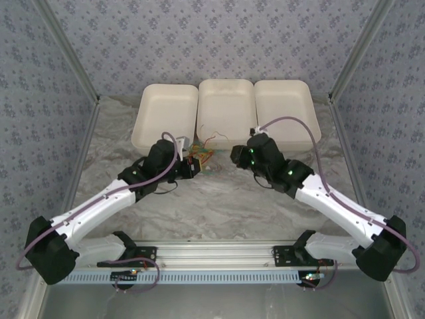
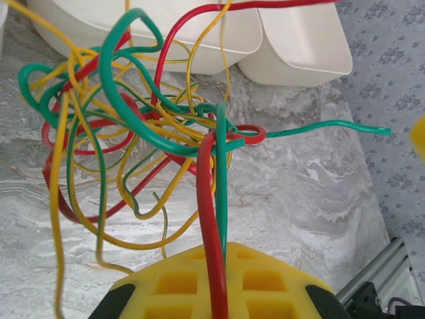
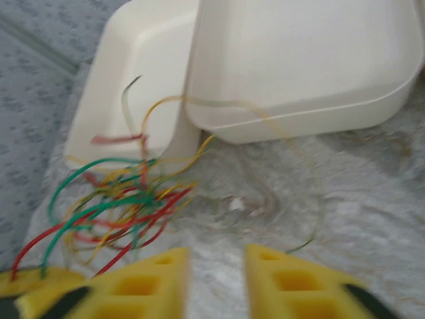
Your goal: Untangle the cables
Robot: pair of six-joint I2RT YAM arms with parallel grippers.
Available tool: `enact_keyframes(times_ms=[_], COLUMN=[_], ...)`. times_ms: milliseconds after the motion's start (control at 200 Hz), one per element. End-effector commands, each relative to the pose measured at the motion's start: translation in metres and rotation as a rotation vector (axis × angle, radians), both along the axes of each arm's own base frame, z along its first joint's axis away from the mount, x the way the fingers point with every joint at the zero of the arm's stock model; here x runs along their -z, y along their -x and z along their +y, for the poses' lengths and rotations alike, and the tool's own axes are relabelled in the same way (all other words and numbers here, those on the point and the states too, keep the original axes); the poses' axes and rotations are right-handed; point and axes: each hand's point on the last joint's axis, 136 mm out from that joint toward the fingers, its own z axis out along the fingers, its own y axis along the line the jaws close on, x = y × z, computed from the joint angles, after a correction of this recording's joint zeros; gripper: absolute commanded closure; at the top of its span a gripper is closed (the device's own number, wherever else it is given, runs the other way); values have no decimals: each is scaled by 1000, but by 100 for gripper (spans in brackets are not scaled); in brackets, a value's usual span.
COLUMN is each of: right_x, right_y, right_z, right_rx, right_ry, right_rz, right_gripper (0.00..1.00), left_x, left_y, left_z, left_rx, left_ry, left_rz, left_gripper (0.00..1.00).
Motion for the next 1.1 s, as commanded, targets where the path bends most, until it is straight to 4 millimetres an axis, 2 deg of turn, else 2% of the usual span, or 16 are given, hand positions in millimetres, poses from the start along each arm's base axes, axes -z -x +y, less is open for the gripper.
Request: enact_keyframes(times_ms=[0,150,235,475,620,645,680,759,854,904,994,1094], right_x=[3,-13,-15,5,20,22,22,21,16,13,-7,-13], right_y=[26,23,14,-16,-33,-36,-40,-47,-48,-46,-41,-35], right_z=[16,46,49,83,83,82,79,70,54,46,32,15], right_rx=[-31,-19,57,130,214,224,234,254,262,254,210,182], right_ry=[-145,-407,-519,-799,-855,-862,-870,-848,-734,-640,-487,-295], right_rz=[27,31,62,213,252,251,249,219,171,136,33,-26], right_gripper=[43,28,19,17,19,21,30,68,100,100,100,100], left_x=[-14,-14,-15,-26,-34,-36,-37,-35,-31,-28,-22,-21], left_y=[2,0,1,11,24,26,29,36,41,44,49,52], left_z=[-10,-16,-17,-34,-44,-45,-46,-46,-39,-33,-21,-5], left_rx=[35,35,34,85,135,142,152,165,156,143,122,80], left_ry=[80,129,164,235,258,262,267,263,257,244,205,166], left_rz=[-26,-22,-24,-68,-107,-114,-119,-123,-118,-115,-95,-85], left_gripper=[100,100,100,100,100,100,100,100,100,100,100,100])
